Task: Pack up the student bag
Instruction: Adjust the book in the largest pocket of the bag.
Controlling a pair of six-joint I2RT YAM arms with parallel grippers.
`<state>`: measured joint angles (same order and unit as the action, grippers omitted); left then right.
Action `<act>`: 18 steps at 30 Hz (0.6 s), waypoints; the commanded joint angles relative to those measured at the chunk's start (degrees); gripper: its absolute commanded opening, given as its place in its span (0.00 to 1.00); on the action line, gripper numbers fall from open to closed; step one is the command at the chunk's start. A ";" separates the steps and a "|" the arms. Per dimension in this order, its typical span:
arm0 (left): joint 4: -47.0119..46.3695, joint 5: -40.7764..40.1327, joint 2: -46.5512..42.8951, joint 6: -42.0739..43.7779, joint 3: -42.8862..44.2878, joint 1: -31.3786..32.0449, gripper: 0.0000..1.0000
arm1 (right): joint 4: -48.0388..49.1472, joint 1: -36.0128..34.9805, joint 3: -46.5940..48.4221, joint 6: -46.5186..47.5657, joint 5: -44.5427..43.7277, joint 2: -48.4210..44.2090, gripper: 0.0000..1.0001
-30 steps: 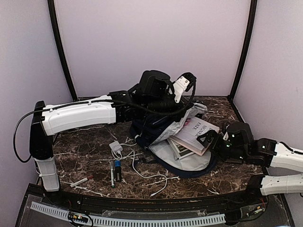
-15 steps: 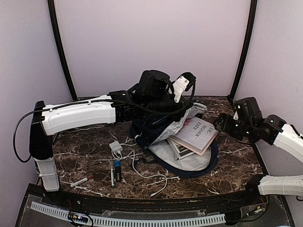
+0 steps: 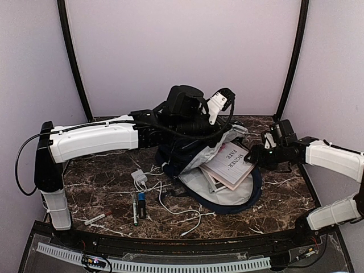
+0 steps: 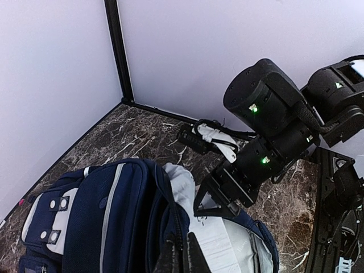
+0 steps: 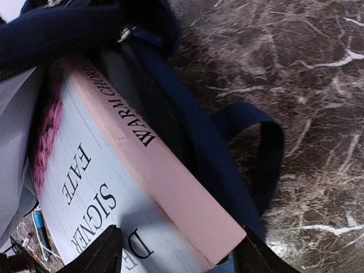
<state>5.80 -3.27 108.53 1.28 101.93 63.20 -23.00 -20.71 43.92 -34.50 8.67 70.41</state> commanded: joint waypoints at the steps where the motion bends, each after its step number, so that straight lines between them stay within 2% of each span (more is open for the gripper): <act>1: -5.94 1.50 -4.80 0.32 1.92 -0.09 0.00 | 11.97 -8.05 -0.63 -4.56 2.27 1.52 0.63; 6: -5.61 2.06 -4.30 -0.05 2.15 -0.09 0.00 | 22.06 -14.40 -3.45 -11.97 0.03 2.46 0.65; 10: -4.70 2.19 -4.03 -0.22 2.16 -0.09 0.00 | 22.87 -14.89 -3.35 -13.48 -2.11 3.58 0.67; 13: -4.66 2.29 -4.18 -0.40 1.84 -0.09 0.00 | 24.52 -15.02 -3.92 -14.53 1.11 4.31 0.69; 15: -4.60 2.02 -4.41 -0.30 1.21 -0.09 0.00 | 22.07 -15.02 -3.75 -14.17 0.65 3.33 0.73; 18: -4.53 1.40 -5.33 -0.07 -1.20 -0.09 0.00 | 13.84 -15.00 -2.55 -12.32 -4.84 -1.65 0.82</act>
<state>6.07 -2.42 108.53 1.23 101.89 62.89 -8.99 -34.85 39.83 -47.62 6.57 73.84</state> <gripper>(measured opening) 0.034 0.776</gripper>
